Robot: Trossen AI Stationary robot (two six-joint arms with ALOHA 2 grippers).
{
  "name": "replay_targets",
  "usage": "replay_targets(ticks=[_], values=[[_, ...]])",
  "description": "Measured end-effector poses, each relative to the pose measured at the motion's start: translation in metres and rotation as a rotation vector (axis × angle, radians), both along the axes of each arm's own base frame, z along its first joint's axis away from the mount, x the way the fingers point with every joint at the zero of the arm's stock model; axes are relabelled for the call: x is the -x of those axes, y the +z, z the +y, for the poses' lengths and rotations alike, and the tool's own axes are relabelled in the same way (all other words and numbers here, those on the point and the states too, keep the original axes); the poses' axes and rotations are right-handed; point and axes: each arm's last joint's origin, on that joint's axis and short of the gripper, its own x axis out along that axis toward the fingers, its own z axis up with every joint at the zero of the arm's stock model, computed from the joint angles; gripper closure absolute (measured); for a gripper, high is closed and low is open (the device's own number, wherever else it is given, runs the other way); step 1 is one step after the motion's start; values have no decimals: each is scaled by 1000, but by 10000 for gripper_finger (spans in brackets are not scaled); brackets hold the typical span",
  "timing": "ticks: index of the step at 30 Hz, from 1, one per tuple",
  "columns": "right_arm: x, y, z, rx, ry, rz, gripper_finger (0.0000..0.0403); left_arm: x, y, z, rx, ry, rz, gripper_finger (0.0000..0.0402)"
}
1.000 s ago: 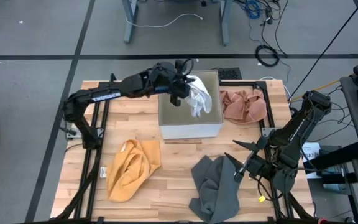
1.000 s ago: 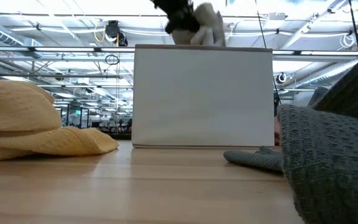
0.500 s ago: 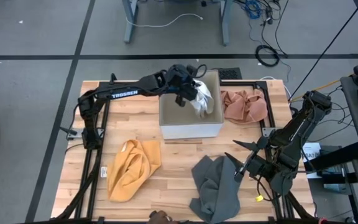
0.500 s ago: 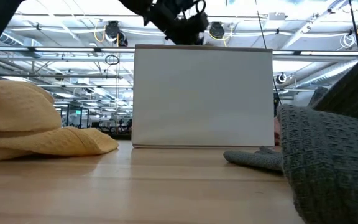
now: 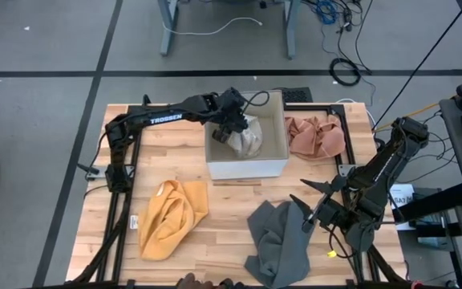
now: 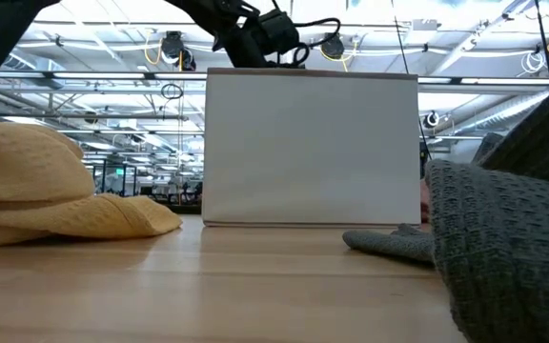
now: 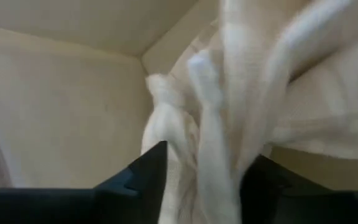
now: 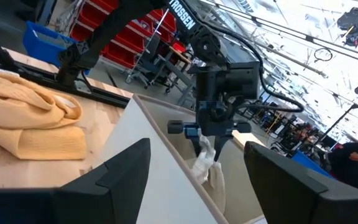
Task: Fold towel
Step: Put the white towel with brown checkered lines into the laundry bin, then fold the gray towel
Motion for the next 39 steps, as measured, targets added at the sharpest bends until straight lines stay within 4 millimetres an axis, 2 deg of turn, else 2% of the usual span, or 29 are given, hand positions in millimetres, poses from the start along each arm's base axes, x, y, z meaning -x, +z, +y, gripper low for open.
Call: replay_targets(ticks=[5,9,15,22,27,32,35,39], values=[[1,-2,-1,6,0,5,154,-2,2,-14,-64,32,49,196],[1,-3,-1,16,0,12,154,-3,5,-28,-116,31,78,192],[1,-5,-2,29,-3,19,154,-2,22,-48,-177,26,88,191],[2,-6,-3,33,-3,22,154,1,61,-71,-246,39,67,191],[2,-7,-3,37,-3,24,154,5,97,-90,-249,46,-53,191],[3,-9,-4,15,11,20,154,3,115,-108,-112,89,-193,191],[3,-11,-3,-13,55,34,154,0,116,-125,18,80,-242,190],[4,-17,-3,-69,134,81,154,-1,114,-159,199,27,-256,190]])
